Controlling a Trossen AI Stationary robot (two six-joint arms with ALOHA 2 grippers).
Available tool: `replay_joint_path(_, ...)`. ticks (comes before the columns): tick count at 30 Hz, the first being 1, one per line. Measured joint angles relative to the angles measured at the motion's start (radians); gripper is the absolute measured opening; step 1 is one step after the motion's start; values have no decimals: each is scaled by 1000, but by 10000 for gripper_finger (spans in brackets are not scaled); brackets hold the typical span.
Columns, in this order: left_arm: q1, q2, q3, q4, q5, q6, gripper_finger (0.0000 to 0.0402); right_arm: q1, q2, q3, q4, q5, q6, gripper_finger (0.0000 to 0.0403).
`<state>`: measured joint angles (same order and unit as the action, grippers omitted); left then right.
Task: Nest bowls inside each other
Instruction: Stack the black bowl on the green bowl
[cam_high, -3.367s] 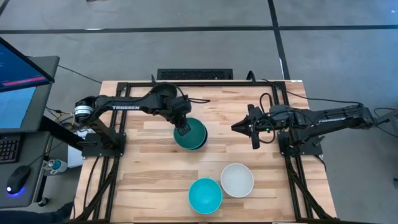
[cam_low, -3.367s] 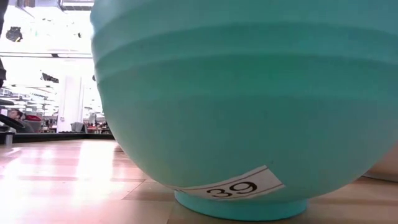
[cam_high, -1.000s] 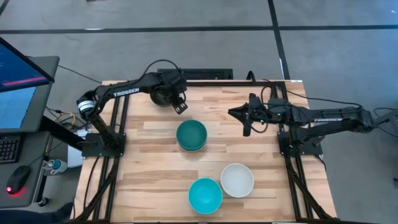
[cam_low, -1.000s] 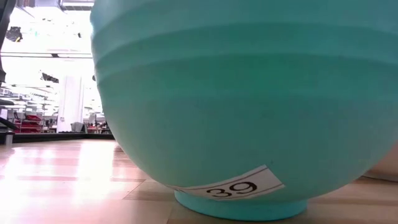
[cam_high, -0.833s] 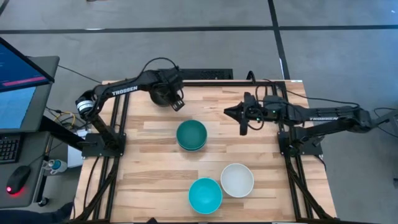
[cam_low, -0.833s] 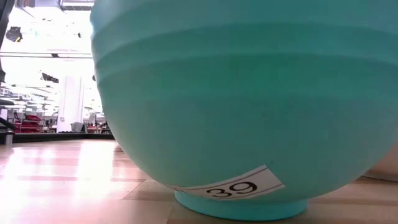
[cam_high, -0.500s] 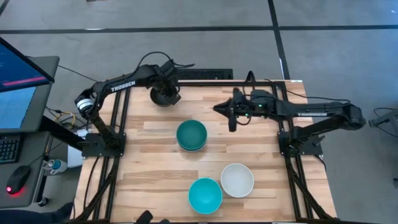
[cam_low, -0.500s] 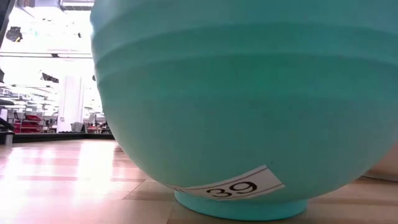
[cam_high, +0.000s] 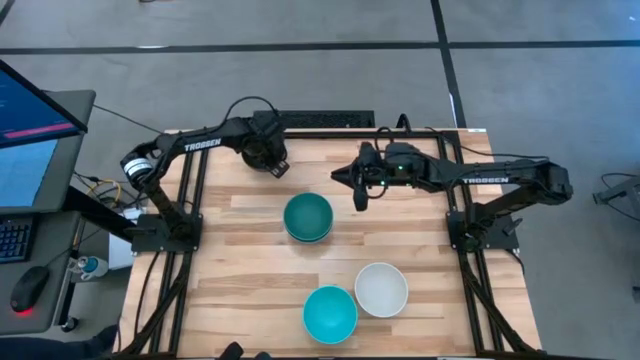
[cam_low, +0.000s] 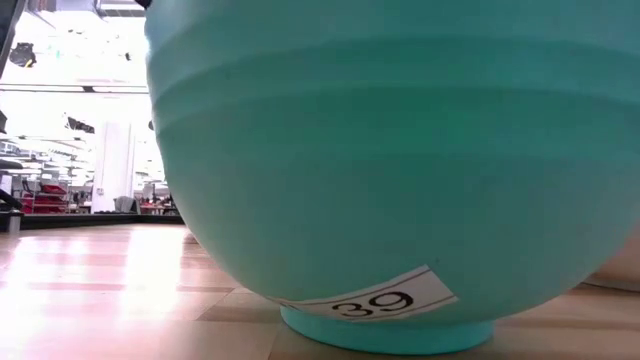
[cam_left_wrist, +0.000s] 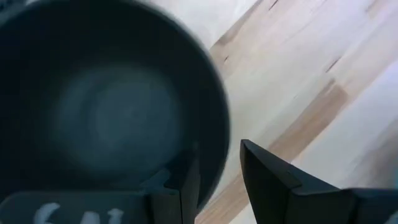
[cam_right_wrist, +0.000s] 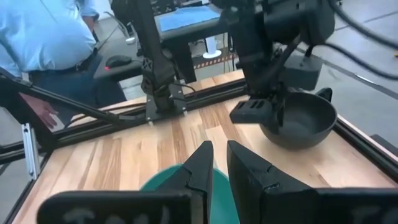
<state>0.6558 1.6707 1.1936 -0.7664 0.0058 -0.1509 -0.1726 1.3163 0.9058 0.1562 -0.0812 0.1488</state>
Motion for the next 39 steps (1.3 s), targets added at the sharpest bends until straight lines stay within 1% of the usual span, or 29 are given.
replay_joint_path(2, 6, 0, -16, 14, 1, 0, 105, 0, 0, 1, 9, 0, 0, 70)
replay_joint_path(5, 9, 0, -33, 43, 38, -10, 105, 0, 0, 1, 21, 0, 0, 70)
replay_joint_path(11, 8, 0, -67, 127, 16, -10, 105, 0, -1, 1, 21, 0, 1, 70)
replay_joint_path(15, 9, 0, -84, 146, 15, -29, 105, 0, -1, 1, 25, 0, 1, 70)
replay_joint_path(22, 14, 60, -109, 163, 26, -34, 104, 0, -1, 1, 27, -1, 2, 70)
replay_joint_path(25, 13, 76, -109, 165, 35, -17, 81, 1, -2, 1, 33, -1, 3, 70)
replay_joint_path(28, 7, 73, -105, 167, 18, 21, 27, 1, -2, 1, 31, -1, 9, 70)
replay_joint_path(29, 5, 68, -104, 167, 5, 28, 16, 1, -2, 1, 31, -1, 13, 70)
replay_joint_path(34, -10, 48, -104, 142, -3, 32, 8, 2, -2, 1, 20, -1, 20, 70)
replay_joint_path(39, -58, 9, -71, 30, -15, 64, 1, 2, -2, 1, -1, -2, 28, 70)
